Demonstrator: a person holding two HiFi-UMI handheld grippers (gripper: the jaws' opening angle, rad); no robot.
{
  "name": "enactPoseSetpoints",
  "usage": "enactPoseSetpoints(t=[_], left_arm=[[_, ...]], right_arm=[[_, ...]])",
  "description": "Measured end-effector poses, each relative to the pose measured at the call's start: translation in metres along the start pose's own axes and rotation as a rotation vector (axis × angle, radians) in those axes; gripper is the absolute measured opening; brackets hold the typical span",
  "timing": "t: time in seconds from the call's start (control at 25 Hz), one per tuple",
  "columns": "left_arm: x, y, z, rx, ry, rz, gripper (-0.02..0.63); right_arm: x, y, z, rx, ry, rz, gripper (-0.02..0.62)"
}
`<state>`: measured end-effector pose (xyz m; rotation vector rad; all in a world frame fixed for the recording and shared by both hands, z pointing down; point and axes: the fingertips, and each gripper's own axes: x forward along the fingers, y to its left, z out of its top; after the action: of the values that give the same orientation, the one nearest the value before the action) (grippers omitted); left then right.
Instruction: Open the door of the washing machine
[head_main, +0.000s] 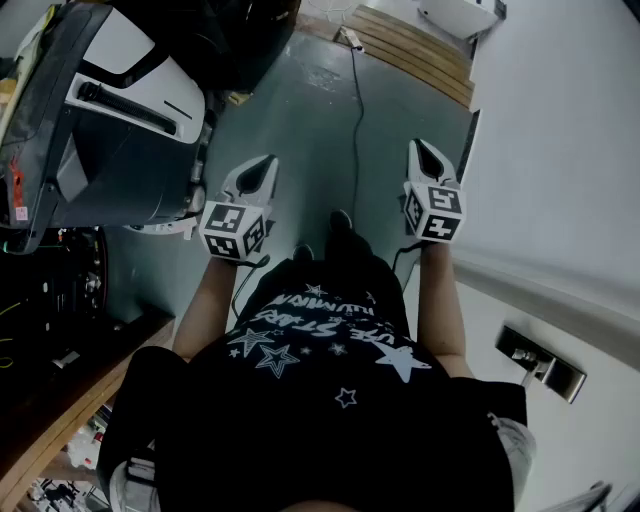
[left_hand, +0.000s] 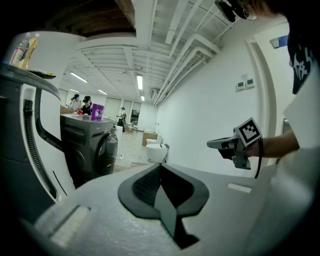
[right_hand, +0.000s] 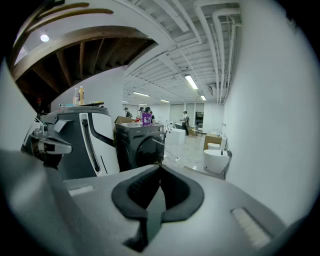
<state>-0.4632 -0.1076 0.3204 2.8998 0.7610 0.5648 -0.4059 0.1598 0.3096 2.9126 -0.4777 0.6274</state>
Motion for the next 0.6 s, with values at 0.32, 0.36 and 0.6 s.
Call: enactPoseSetpoints(t=[0.32,0.36,0.6], left_arm=[[-0.014,-0.003,-0.004,-0.022,-0.014,0.006,0.011],[-0.018,-0.005,-0.007,-0.023,-0.011,0.004,0.011],[-0.032,0.009,-0.030,-0.062,0.030,0.024,0.011]], right_arm=[[-0.003,0.031,0.011,-0.018,-0.026,0.067,0.005],[-0.005,0.035,0.009,-0.021,-0.022,0.073,0.005],[-0.008,0.060,0.001,-0.010,-0.010,0.100,0.005]])
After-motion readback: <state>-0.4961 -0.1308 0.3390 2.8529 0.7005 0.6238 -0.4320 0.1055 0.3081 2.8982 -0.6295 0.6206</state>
